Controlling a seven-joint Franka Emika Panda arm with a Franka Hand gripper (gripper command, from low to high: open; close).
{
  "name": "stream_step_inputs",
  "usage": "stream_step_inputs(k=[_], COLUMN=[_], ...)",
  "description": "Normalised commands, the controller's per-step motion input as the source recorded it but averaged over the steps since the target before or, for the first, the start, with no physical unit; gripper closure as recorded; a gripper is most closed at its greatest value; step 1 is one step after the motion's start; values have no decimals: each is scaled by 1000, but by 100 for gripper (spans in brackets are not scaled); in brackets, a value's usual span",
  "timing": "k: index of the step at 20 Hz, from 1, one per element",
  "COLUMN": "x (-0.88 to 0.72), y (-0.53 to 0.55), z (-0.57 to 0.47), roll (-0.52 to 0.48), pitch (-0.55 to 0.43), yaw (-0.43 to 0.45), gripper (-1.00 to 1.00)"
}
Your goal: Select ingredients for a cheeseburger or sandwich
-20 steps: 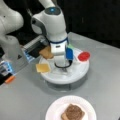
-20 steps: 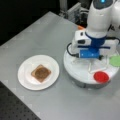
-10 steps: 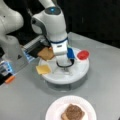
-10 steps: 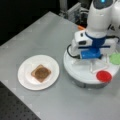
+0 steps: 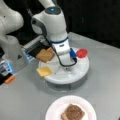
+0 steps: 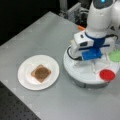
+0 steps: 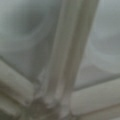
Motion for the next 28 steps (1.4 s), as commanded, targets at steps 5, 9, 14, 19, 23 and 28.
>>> stream_step_inputs(k=[5,9,14,19,23,28], x=[166,156,155,121,109,115], y=[105,130,98,68,80,64], z=[105,120,121,138,144,146], roll=[-79,-81,-80,-71,-61,-52], pitch=[60,61,56,51,46,46], yaw=[364,411,385,337,341,327], gripper=[-100,-100,-100,-100,-100,-100])
